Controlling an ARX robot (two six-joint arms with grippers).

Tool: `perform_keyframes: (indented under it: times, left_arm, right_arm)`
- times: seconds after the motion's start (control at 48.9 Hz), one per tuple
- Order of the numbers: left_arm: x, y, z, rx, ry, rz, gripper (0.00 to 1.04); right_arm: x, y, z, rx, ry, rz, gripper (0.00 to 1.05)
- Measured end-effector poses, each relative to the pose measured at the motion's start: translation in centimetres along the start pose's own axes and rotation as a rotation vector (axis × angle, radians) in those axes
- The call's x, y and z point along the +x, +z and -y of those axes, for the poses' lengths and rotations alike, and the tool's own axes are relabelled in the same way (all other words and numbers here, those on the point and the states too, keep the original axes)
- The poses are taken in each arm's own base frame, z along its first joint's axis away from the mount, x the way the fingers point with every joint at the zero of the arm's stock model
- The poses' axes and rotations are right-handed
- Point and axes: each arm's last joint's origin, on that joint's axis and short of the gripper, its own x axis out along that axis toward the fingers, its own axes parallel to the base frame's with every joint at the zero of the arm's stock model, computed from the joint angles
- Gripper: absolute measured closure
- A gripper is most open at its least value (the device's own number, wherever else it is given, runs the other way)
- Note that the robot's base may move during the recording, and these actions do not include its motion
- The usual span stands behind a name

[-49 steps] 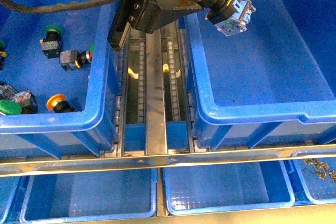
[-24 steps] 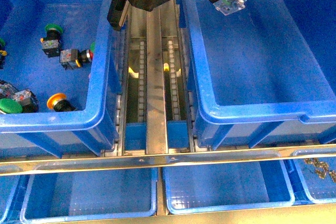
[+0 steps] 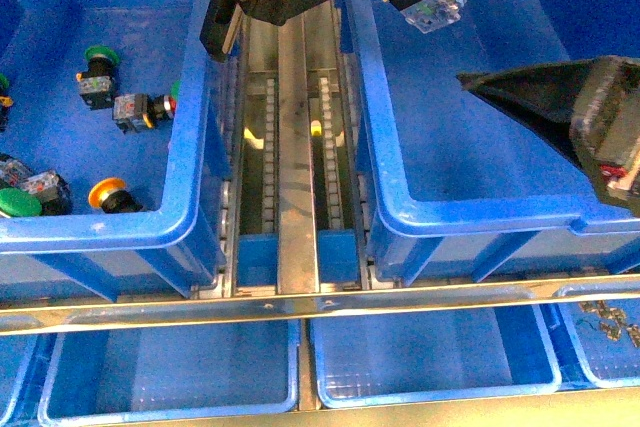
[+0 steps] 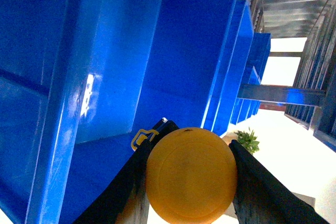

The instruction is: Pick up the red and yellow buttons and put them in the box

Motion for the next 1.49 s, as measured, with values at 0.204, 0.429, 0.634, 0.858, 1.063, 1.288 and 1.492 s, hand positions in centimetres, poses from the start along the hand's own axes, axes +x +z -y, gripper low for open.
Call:
perform_keyframes:
  times: [0.204,0.429,0.634,0.858,1.063,1.288,1.492]
  left_arm:
    - [0.0,0.0,0.0,0.0,-0.001,-0.004,0.7]
    - [0.1,0.0,0.0,0.003,-0.008,0.0,0.7]
    - [0.1,0.1,-0.1,0.004,-0.011,0.002,0.7]
    - [0.0,0.4,-0.5,-0.002,-0.003,0.008,0.7]
    - [0.2,0.6,-1.1,-0.012,0.01,0.008,0.7]
    - [0.2,0.6,-1.1,-0.012,0.012,0.013,0.71]
    - [0.2,0.6,-1.1,-0.012,0.017,0.015,0.71]
  right_arm:
    - [2.0,0.6,0.7,-0.085,0.024,0.023,0.06]
    - [4.6,1.1,2.0,-0.162,0.025,0.034,0.06]
    - [6.0,1.4,2.4,-0.207,0.029,0.037,0.06]
    - [6.7,1.5,2.6,-0.223,0.024,0.031,0.08]
    - [6.8,1.6,2.7,-0.221,0.029,0.022,0.43]
    - [6.9,1.3,2.5,-0.21,0.05,0.01,0.78]
    - [6.9,1.3,2.4,-0.207,0.055,0.005,0.79]
